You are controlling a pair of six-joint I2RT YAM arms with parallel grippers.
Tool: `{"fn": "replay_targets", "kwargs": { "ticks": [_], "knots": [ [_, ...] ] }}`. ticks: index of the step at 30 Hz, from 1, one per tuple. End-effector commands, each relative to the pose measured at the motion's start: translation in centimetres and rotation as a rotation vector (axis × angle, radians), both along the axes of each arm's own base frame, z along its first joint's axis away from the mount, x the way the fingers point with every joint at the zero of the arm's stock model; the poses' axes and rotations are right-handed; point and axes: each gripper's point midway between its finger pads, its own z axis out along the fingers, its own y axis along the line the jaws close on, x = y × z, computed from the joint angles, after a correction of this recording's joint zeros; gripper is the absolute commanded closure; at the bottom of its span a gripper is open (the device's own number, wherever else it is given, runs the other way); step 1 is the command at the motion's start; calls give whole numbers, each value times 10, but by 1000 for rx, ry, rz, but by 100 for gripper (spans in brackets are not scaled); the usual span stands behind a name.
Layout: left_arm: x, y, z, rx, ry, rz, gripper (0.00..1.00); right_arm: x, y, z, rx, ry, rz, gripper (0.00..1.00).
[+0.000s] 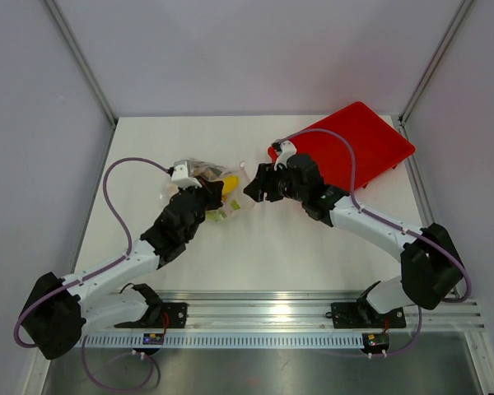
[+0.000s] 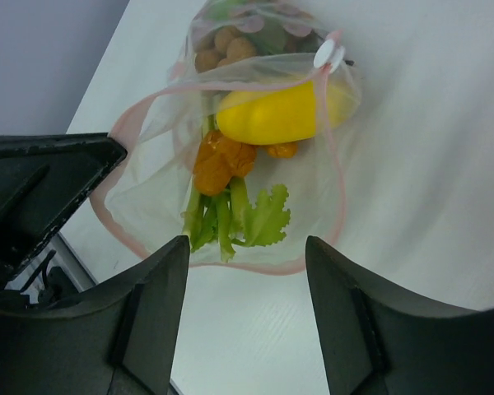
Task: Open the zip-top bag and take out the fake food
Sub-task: Pick up the fake vegetable from the zipper food storage bag.
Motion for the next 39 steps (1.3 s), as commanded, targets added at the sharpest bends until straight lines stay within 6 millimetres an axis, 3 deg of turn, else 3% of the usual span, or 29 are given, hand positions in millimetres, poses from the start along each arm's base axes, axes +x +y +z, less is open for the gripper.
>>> {"fn": "replay_targets", "kwargs": {
  "ticks": [1,11,22,39],
  "knots": [
    [1,-6,31,-64,-91,-27,100,-1,19,18,29,-74,102,35],
    [-9,-9,45,-108,-131,-81,100,-11,48,-1,31,-38,247,36],
    [-18,-10,58,-147,-174,-117,100,-22,66,-3,18,-60,300,35],
    [-26,-5,74,-185,-218,-124,100,-45,90,-16,37,35,381,18]
  ]
}}
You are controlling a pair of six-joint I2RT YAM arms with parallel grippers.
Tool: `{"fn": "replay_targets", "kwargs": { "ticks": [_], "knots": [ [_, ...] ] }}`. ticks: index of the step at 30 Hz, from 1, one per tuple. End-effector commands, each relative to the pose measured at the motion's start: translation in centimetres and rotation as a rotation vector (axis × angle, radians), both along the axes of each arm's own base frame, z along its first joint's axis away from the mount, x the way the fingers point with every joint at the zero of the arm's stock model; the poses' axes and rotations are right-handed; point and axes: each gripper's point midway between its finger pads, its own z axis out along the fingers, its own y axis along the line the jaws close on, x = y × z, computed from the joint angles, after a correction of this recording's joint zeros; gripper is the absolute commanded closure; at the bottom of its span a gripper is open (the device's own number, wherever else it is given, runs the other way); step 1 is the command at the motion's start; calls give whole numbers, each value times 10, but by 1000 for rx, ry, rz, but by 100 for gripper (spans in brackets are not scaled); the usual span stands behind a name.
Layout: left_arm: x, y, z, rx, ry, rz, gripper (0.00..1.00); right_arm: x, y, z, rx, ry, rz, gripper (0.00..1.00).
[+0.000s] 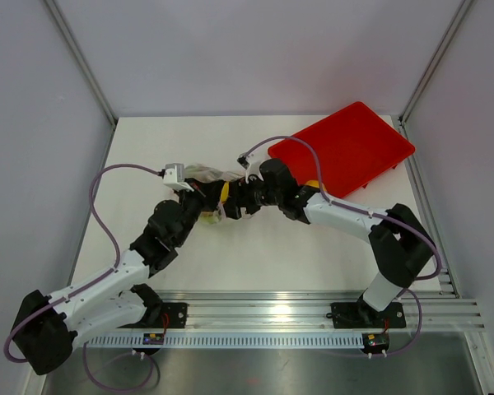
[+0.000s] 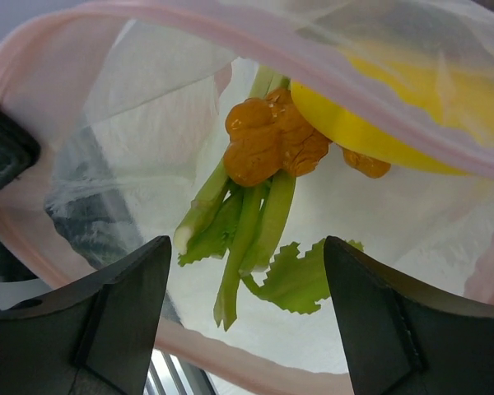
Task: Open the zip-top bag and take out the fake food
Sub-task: Pick up the fake vegetable from the zipper food storage bag.
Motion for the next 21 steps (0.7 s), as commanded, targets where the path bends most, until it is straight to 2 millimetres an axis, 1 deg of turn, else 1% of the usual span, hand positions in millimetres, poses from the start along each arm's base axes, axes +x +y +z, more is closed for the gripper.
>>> {"fn": "replay_targets", "kwargs": {
  "ticks": [1,7,13,15,16,17,21],
  "knots": [
    [-3,4,37,-90,-104,1,100,-3,17,21,52,-13,31,17],
    [-4,4,38,-86,-105,0,100,-7,18,17,35,41,33,17],
    [-4,5,40,-72,-111,2,100,-17,22,13,39,128,63,17],
    [-4,5,43,-68,-117,5,100,-18,23,15,34,130,69,17],
    [-3,7,43,-65,-116,13,100,-18,23,13,34,135,71,18],
    [-3,8,44,-58,-119,16,100,-22,20,8,10,164,72,18],
    [1,13,42,-49,-115,55,100,-28,18,2,-12,196,86,19]
  ]
}}
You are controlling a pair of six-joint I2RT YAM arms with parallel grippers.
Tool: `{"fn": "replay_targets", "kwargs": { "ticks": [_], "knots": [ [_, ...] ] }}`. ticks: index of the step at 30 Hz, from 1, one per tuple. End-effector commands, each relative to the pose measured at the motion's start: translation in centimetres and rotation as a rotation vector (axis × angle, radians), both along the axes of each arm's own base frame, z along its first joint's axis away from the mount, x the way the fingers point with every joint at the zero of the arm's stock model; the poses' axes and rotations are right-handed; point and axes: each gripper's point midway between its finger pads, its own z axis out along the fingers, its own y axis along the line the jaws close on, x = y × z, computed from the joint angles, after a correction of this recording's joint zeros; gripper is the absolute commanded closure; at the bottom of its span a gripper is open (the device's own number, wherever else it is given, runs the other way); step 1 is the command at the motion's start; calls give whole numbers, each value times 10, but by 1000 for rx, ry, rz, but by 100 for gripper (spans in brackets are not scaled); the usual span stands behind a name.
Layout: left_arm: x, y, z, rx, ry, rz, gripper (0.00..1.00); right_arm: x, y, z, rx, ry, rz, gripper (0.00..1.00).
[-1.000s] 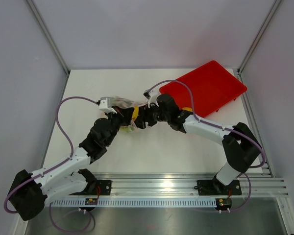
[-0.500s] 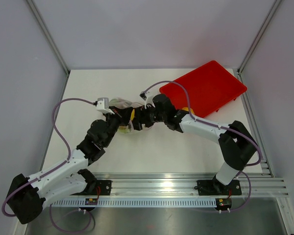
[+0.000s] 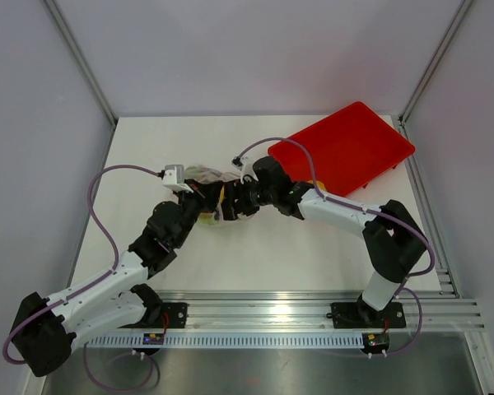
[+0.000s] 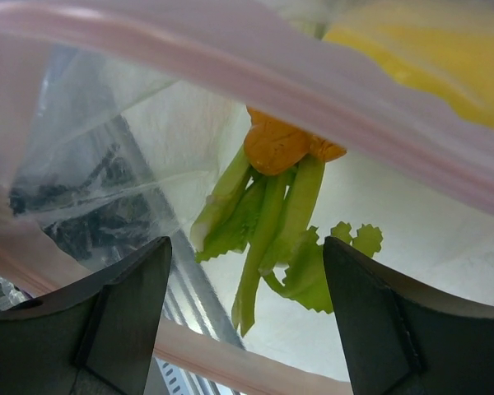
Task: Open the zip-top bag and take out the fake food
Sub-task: Pick up the fake vegetable from the zipper food storage bag.
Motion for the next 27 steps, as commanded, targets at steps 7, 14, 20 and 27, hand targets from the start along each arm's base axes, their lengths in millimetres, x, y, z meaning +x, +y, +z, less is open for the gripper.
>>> {"fn": "replay_targets", "kwargs": {
  "ticks": [7,14,20,27],
  "knots": [
    [4,7,43,-80,-118,43,100,-13,2,-11,-46,85,23,25],
    [2,11,44,-86,-121,49,100,-13,4,-11,-45,90,37,44],
    [2,12,44,-84,-114,55,100,-17,7,-11,-30,87,75,59],
    [4,15,39,-73,-95,72,100,-20,9,-5,-8,77,109,88]
  ]
}}
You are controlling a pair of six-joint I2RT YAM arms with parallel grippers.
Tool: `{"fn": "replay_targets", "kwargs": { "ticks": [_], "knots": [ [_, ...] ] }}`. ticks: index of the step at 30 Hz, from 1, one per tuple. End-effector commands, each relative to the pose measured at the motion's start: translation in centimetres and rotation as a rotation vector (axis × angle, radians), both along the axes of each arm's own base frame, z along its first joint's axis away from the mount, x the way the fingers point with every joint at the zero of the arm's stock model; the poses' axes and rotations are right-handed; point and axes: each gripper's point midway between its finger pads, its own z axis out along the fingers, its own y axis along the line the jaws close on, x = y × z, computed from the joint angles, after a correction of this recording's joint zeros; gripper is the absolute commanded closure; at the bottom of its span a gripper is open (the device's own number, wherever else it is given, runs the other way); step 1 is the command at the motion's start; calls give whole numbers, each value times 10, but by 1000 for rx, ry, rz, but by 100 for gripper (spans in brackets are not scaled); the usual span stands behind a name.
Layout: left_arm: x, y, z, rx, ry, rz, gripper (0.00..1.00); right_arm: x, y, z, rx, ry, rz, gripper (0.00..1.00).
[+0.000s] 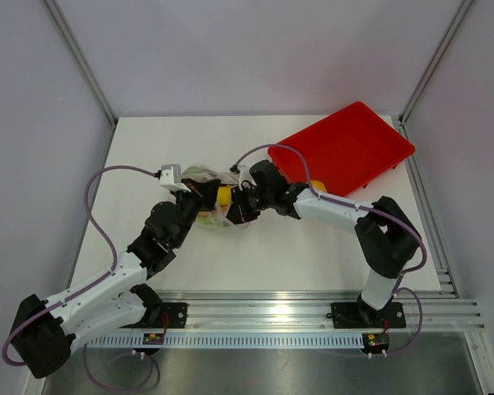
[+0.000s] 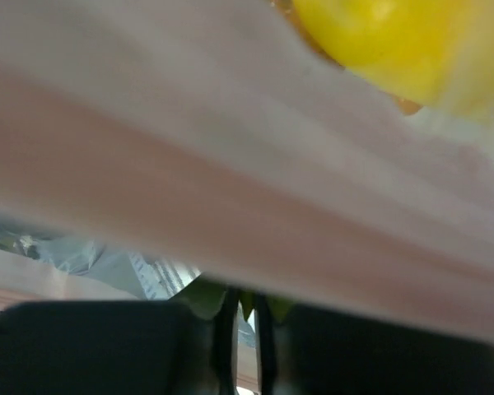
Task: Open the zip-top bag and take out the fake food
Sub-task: Pick up the fake vegetable from the zipper food storage bag.
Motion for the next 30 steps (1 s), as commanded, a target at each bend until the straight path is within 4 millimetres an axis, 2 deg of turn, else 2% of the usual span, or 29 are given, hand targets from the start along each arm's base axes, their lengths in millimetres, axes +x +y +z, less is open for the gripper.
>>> {"fn": "replay_targets", "kwargs": {
  "ticks": [1,2,4,14,20,25,30],
  "knots": [
    [3,10,33,-67,-80,52,100,-2,13,22,59,-38,50,92],
    [4,11,33,-68,-77,56,100,-2,12,23,60,-41,49,98],
    [4,12,29,-61,-66,64,100,1,10,27,64,-71,26,100],
    [-1,6,15,6,-43,14,100,35,-22,61,69,-304,-199,100],
    [-4,-8,10,40,-66,-65,99,53,-37,69,59,-361,-279,100],
    [-1,-17,-4,86,-45,-98,98,63,-47,70,69,-351,-303,100],
    [4,-22,-13,118,-24,-107,99,68,-60,86,109,-393,-342,100]
  ]
}}
